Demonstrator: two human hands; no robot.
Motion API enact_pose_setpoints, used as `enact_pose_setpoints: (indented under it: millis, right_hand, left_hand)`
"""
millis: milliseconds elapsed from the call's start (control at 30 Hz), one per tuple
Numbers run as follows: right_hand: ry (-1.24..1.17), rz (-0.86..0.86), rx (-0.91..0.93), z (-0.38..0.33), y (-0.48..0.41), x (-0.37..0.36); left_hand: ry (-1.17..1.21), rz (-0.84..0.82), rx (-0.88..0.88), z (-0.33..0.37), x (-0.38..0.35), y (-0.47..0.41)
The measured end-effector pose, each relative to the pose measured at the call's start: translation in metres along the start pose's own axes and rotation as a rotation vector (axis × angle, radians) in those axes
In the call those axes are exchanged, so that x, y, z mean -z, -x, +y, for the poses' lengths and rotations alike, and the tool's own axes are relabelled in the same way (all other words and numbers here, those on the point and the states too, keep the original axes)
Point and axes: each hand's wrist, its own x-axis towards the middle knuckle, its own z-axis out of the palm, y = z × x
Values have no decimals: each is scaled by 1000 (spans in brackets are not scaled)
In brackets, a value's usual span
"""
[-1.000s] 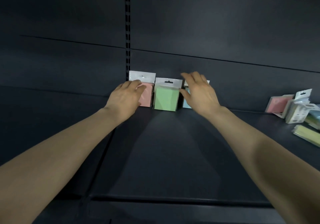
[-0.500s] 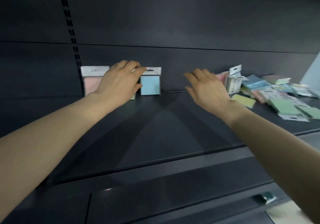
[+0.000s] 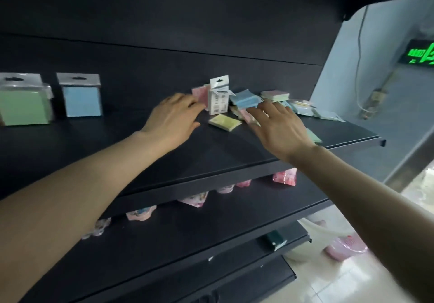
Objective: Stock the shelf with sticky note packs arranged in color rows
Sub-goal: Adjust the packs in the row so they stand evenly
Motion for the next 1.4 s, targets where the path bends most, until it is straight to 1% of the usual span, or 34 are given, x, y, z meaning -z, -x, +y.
enact_pose_setpoints:
  millis: [133, 233, 433, 567, 633, 700, 833, 1000, 1100, 1167, 1300, 1400]
  right_hand:
    - [3, -53, -9, 53, 29, -9]
    - [-33, -79, -36, 83, 40, -22]
    - [-103, -107, -93, 116, 35, -56]
    - [-153, -133, -116, 124, 16, -82]
    - [-170, -139, -116, 125, 3, -94]
    - [-180, -152, -125, 125, -14, -103]
    - [-200, -168, -146, 124, -46, -117]
    - [-243, -152, -177, 123, -84, -139]
    - [-287, -190, -220, 119, -109, -155]
    - [-314, -242, -248, 116, -125, -162]
    - [-305, -431, -263, 108, -148, -171]
    - [-289, -496, -283, 105, -157, -179]
  left_hand:
    - [-3, -91, -35, 55, -28, -24]
    - [-17, -178, -49, 79, -46, -42]
    - [-41, -297, 18, 83, -81, -79]
    - [-85, -234, 88, 63, -102, -106]
    - [-172, -199, 80, 49, -111, -122]
    - [-245, -193, 76, 36, -116, -139]
    - [-295, -203, 101, 20, -125, -163]
    - [-269, -147, 136, 11, -138, -176]
    - [-261, -101, 120, 8, -134, -179]
    - [-228, -82, 120, 8, -131, -178]
    - [-134, -35, 157, 5, -131, -174]
    - [-16, 8, 215, 1, -132, -173]
